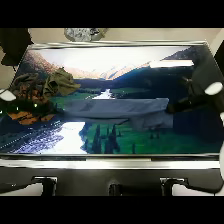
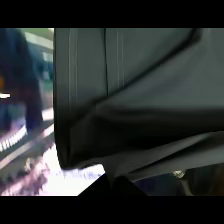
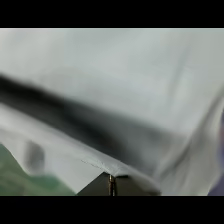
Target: Fold the shirts.
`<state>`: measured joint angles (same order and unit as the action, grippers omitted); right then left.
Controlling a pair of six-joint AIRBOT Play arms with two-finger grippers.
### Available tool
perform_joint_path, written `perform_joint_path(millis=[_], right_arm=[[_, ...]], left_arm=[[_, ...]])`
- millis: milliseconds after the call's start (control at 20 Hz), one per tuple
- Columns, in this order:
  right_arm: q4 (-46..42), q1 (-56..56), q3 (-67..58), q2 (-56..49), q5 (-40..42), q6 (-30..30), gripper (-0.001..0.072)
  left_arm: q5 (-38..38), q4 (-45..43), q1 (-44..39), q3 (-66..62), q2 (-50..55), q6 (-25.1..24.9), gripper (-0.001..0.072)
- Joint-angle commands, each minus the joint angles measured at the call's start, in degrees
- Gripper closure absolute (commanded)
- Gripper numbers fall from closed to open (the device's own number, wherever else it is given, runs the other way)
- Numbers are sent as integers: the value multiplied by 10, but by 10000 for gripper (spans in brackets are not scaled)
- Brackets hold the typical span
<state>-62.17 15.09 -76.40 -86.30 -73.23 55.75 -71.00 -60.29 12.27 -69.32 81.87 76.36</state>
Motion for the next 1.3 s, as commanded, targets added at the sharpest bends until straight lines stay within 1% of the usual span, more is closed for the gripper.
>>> perform_joint_path(millis=[0,150,300,350,400,450,500,550,600,700,750,800,900,1000,1150,1250], right_arm=[[1,-21,-145,-131,4,65,678],[1,-21,-172,-183,15,76,676],[3,-21,-172,-206,36,75,673],[5,-21,-172,-208,39,75,658],[10,-21,-172,-206,43,68,523],[24,-16,-173,-198,40,35,296],[28,-10,-179,-188,23,-6,99],[22,0,-188,-173,3,-46,49],[4,15,-192,-158,-4,-56,41],[-14,66,-192,-141,-23,-42,31],[0,97,-188,-144,-57,-27,30],[24,122,-176,-150,-84,-24,14],[73,155,-130,-161,-122,-26,9],[90,157,-75,-161,-97,-26,7],[170,156,2,-161,-35,-26,8],[215,156,31,-161,-10,-26,8]], left_arm=[[-23,3,-1,-142,127,35,689],[-45,19,-3,-223,214,46,688],[-44,19,-8,-238,257,63,684],[-48,19,-10,-238,263,67,633],[-60,23,-11,-238,264,63,395],[-73,23,-10,-243,262,55,188],[-89,23,-5,-250,256,44,164],[-97,23,2,-256,245,42,165],[-96,23,10,-257,225,42,165],[-96,23,18,-258,179,39,165],[-96,23,19,-257,154,37,165],[-96,23,17,-257,131,36,165],[-95,23,9,-257,85,35,165],[-91,23,-8,-257,47,36,165],[-91,23,-44,-257,8,36,165],[-91,23,-70,-257,-6,36,165]])
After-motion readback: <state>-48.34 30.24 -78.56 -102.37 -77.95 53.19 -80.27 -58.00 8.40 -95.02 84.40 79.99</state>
